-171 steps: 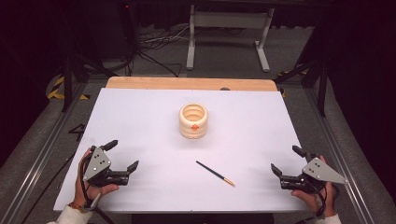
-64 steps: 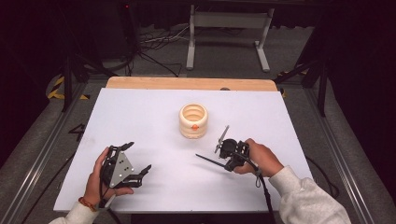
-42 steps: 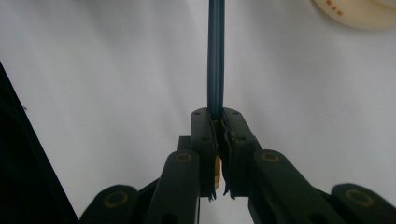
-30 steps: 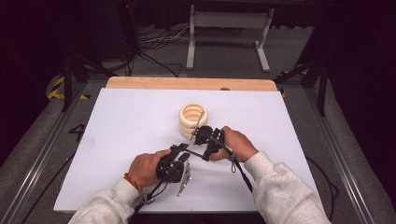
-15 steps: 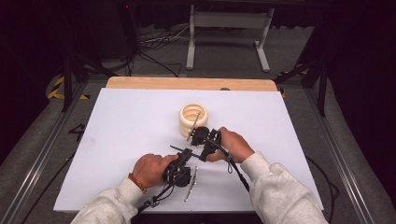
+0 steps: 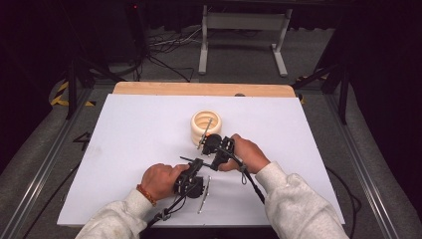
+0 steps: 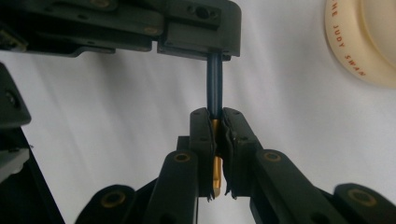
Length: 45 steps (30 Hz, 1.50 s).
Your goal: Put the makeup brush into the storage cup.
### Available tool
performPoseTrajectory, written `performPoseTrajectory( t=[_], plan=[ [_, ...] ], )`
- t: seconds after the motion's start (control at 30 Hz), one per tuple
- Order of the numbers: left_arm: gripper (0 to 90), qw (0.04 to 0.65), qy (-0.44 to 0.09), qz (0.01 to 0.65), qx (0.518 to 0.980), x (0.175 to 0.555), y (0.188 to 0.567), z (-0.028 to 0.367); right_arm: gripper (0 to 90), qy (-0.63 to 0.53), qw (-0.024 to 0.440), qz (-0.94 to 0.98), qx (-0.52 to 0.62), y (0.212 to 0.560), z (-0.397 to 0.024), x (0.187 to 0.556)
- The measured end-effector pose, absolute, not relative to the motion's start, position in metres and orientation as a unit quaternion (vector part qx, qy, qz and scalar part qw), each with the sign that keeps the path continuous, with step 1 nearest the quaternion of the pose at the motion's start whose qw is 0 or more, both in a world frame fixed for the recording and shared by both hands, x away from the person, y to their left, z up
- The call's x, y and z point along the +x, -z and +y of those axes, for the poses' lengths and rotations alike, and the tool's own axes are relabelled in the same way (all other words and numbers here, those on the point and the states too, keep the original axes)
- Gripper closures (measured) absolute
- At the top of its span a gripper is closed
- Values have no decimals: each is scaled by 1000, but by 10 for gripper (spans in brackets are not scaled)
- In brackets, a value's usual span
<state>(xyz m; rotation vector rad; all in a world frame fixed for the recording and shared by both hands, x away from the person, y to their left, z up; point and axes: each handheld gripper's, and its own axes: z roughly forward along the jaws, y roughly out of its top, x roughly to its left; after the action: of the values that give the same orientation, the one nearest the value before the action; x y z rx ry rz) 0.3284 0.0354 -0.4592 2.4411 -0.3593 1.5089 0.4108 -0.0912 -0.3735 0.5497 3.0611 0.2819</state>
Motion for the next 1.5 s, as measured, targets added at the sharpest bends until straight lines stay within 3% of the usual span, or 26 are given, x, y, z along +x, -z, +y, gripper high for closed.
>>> performPoseTrajectory(
  t=[0.37,0.83,1.07,1.27,1.5],
  plan=[
    [838,163,-471,-65,865,338,453,52,599,-183,79,962,188,356,-126,402],
    [838,205,-415,1,886,358,443,70,500,-271,163,932,178,342,-171,382],
    [838,258,-371,40,891,366,435,80,392,-317,206,910,169,342,-186,370],
    [838,340,-314,91,882,375,427,94,291,-344,235,894,166,346,-196,360],
    [838,395,-267,141,868,385,423,109,175,-378,244,877,166,355,-211,353]
  ],
)
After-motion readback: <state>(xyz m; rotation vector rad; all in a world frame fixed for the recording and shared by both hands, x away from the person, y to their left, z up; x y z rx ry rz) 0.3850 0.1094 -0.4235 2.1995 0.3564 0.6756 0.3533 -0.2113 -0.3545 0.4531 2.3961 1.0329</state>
